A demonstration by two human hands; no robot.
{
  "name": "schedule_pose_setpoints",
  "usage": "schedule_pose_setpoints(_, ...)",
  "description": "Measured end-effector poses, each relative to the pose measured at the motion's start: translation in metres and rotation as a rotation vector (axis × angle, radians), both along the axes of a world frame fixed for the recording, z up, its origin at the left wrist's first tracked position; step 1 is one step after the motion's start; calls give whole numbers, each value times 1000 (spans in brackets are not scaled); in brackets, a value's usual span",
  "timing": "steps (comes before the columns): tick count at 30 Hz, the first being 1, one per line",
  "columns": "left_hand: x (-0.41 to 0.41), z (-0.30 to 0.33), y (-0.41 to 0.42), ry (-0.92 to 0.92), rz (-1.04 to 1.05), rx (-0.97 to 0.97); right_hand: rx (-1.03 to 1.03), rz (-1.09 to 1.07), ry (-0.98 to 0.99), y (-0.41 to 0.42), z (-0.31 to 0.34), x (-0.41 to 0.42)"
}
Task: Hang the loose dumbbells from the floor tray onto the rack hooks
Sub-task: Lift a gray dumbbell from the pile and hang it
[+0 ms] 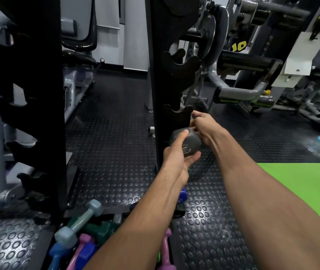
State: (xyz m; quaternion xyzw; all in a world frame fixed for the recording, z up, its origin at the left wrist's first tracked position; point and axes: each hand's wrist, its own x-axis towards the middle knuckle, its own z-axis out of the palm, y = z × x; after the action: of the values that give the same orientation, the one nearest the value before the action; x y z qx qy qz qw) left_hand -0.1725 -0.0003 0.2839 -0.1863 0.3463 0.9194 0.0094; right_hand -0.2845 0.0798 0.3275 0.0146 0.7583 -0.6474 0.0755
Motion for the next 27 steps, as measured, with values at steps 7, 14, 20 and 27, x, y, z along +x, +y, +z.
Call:
schedule_pose_setpoints(7, 10, -7, 9, -19, 120, 95, 11, 0, -43, 4, -4, 8)
schedule_pose_setpoints(14, 10, -3, 10, -36, 160, 204, 65, 73, -19, -12, -7, 13)
schedule_pose_setpoints(20, 15, -13, -2, 11, 71, 208, 44, 88, 5, -12, -10, 25)
schedule_pose_setpoints(27, 22, -22, -20, 12, -119, -42, 8, -12, 94, -6, -15, 55)
